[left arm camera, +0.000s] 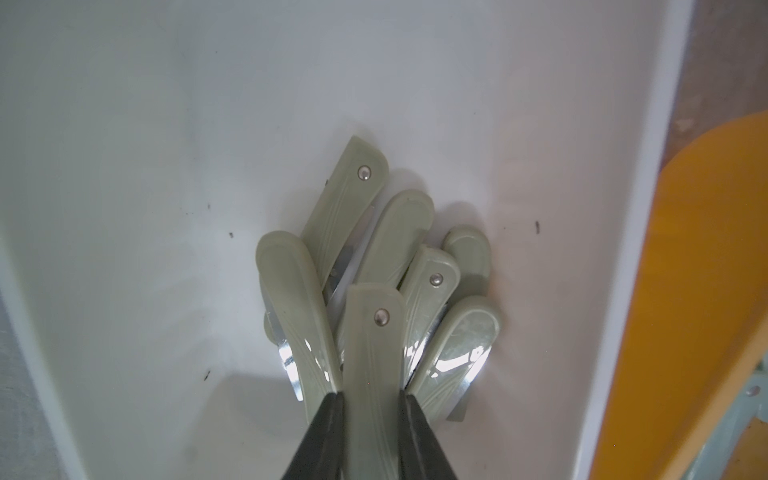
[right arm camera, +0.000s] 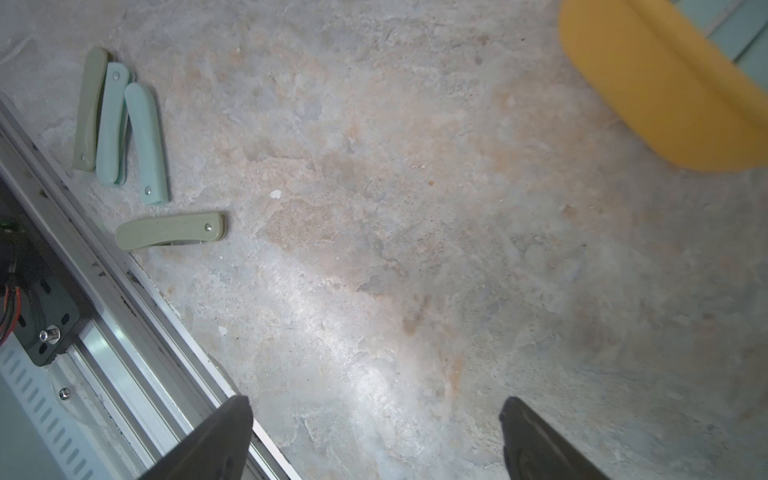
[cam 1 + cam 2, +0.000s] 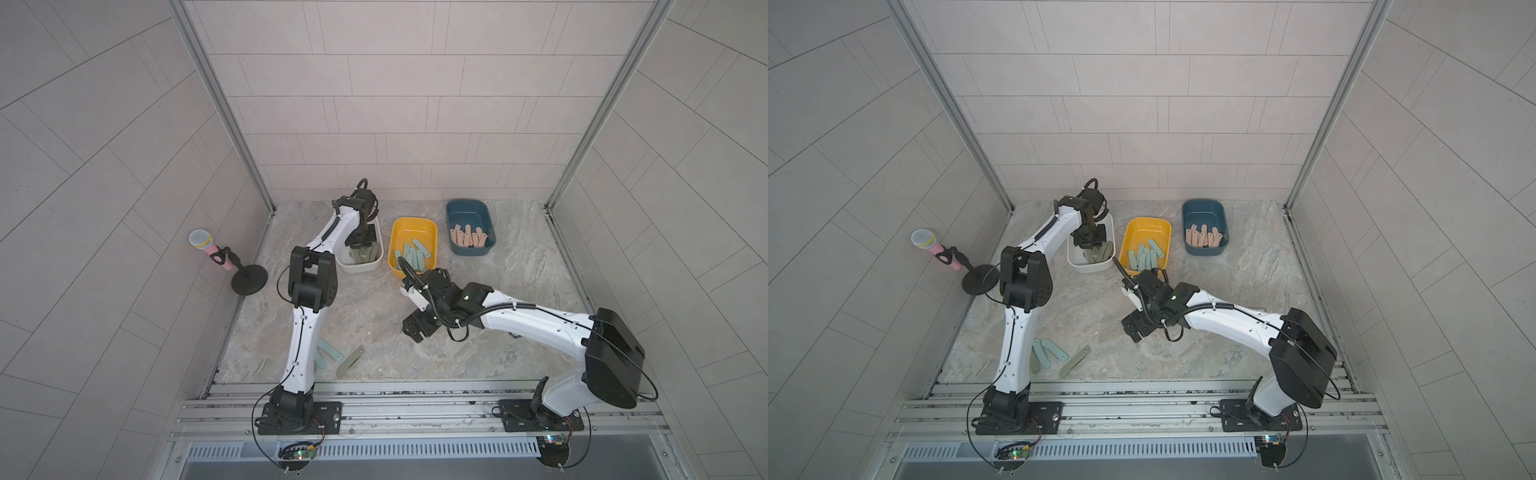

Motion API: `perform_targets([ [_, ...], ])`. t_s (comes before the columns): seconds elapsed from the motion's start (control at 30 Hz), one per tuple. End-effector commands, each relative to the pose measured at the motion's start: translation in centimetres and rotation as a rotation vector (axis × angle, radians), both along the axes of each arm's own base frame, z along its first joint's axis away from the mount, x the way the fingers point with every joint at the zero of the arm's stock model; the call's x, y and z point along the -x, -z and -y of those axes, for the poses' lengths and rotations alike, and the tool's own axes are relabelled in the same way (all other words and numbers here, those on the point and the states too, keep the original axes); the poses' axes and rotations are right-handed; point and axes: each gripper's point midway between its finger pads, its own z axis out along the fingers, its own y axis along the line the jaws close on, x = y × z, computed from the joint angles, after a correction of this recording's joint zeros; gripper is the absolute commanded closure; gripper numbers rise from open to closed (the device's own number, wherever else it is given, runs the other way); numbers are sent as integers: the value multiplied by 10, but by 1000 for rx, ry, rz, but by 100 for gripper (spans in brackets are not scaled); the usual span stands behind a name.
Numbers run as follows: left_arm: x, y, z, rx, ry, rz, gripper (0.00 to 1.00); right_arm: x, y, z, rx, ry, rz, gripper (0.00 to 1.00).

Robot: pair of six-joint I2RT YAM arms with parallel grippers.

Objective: Place the fruit knives into the storage box by color
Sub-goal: Place the fruit knife in the storage box, then pick up the fruit knife from the center of the board.

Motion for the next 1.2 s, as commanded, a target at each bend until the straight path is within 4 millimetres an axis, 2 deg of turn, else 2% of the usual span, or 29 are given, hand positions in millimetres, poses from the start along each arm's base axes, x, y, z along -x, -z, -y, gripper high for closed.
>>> perform_targets([
  [0.0, 7, -12, 1, 20, 15, -17, 57, 14, -1, -14, -1, -93, 61, 10],
  [0.07, 15, -29, 10, 90, 17, -12, 42, 24, 4, -27, 12, -135, 98, 11],
  [0.17, 35, -58, 23, 188, 24, 8, 26, 41, 13, -50, 43, -199, 135, 14],
  [0.27, 59, -82, 19, 214, 22, 47, 15, 56, 19, -72, 65, -267, 178, 14],
  [0.33, 74, -89, 8, 194, 10, 61, 11, 64, 21, -85, 75, -309, 200, 15],
  [0.4, 86, -92, -7, 179, -13, 67, 10, 70, 24, -99, 96, -359, 228, 15],
  [0.5, 95, -86, -32, 199, -80, 54, 10, 74, 34, -117, 125, -417, 260, 15],
  [0.67, 95, -85, -54, 287, -169, 60, 10, 65, 55, -142, 170, -470, 294, 12],
  [0.93, 91, -91, -61, 322, -192, 70, 10, 59, 63, -166, 184, -525, 318, 8],
  [1.17, 93, -95, -61, 338, -191, 75, 10, 49, 82, -175, 229, -539, 310, 8],
])
